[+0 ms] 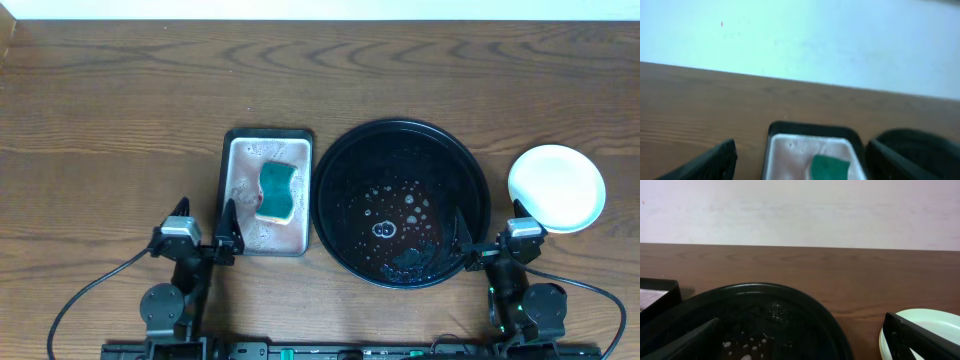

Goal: Clean dirty plates on tray and stack at the side

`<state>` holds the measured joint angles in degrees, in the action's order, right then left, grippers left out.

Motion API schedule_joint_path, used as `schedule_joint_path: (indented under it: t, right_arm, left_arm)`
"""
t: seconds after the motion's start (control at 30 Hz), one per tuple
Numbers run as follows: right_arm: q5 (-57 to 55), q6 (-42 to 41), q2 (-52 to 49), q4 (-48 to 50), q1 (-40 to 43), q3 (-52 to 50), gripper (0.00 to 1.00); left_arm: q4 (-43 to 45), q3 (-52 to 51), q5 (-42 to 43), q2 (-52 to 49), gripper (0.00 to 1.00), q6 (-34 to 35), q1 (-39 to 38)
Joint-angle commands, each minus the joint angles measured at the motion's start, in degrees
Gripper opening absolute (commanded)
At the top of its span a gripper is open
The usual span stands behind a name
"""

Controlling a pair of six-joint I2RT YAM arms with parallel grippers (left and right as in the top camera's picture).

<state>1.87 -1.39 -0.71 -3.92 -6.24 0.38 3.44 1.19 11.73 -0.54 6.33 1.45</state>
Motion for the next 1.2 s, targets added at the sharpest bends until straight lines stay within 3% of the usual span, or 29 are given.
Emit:
schedule_joint_path:
  t: [0.0, 0.1, 1.17]
  right_arm:
    - [-0.15, 0.61, 0.33, -0.22, 0.48, -0.07, 0.99]
    - [-0.15, 0.61, 0.33, -0.24, 0.48, -0.07, 0.99]
    - [-0.15, 0.61, 0.33, -0.22, 0.48, -0.07, 0.99]
  left_arm:
    - [-0.92, -0.96, 1.14, 0.44, 0.82, -8.66, 0.31]
    - [-6.67, -0.96, 0.83, 0.44, 0.82, -9.25, 0.28]
    - [-6.36, -0.96, 1.33, 0.31, 0.82, -9.07, 0.24]
